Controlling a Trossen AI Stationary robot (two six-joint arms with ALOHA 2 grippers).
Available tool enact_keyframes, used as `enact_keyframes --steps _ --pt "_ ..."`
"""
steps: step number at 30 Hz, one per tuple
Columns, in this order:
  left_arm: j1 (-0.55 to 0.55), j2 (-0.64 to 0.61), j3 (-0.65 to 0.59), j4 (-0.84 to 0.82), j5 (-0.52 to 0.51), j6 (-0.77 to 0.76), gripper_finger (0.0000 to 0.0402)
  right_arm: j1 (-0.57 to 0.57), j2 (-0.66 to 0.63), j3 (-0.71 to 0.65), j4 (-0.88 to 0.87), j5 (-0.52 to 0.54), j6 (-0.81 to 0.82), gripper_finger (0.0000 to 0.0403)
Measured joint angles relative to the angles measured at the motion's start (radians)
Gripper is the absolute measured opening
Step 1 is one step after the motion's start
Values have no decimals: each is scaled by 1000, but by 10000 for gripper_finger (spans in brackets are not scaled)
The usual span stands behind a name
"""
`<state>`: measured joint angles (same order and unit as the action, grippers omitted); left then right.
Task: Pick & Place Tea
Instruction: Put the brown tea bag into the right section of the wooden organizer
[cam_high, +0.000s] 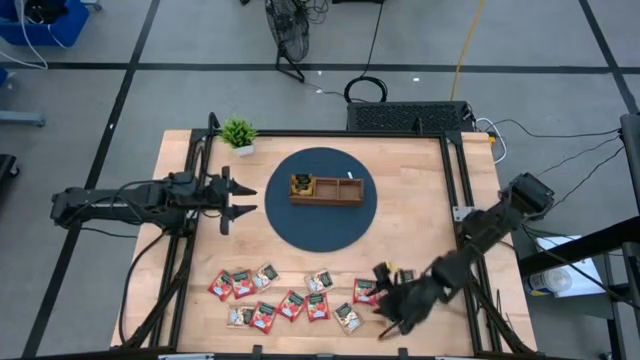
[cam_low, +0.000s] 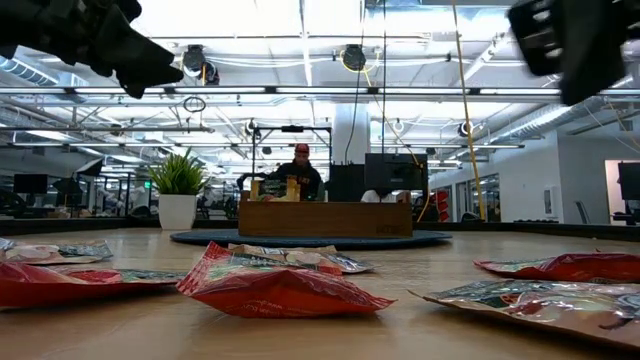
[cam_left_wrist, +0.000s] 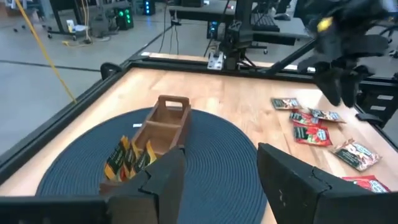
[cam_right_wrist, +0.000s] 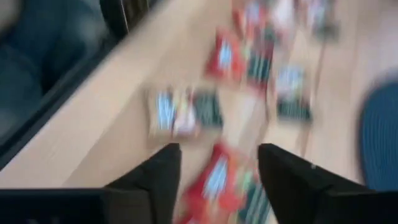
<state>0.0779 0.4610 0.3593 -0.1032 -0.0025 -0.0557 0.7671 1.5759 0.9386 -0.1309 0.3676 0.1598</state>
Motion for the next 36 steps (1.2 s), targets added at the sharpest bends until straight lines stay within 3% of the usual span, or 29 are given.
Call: enact_keyframes --steps 3,5,10,18,23,29,36 --pt "0 0 0 1 0 5 202 60 23 152 -321 4 229 239" --pt "0 0 0 2 0 1 202 91 42 199 -394 0 339 246" --pt "0 3 0 2 0 1 202 105 122 223 -394 -117 485 241" --pt "0 3 0 2 0 0 202 98 266 225 -398 -291 543 222" --pt "0 3 0 2 0 -2 202 98 272 226 -397 -311 632 207" --pt "0 3 0 2 0 -2 202 96 271 227 -485 -260 725 165" --pt "0 3 0 2 0 -2 202 97 270 227 -524 -293 823 67"
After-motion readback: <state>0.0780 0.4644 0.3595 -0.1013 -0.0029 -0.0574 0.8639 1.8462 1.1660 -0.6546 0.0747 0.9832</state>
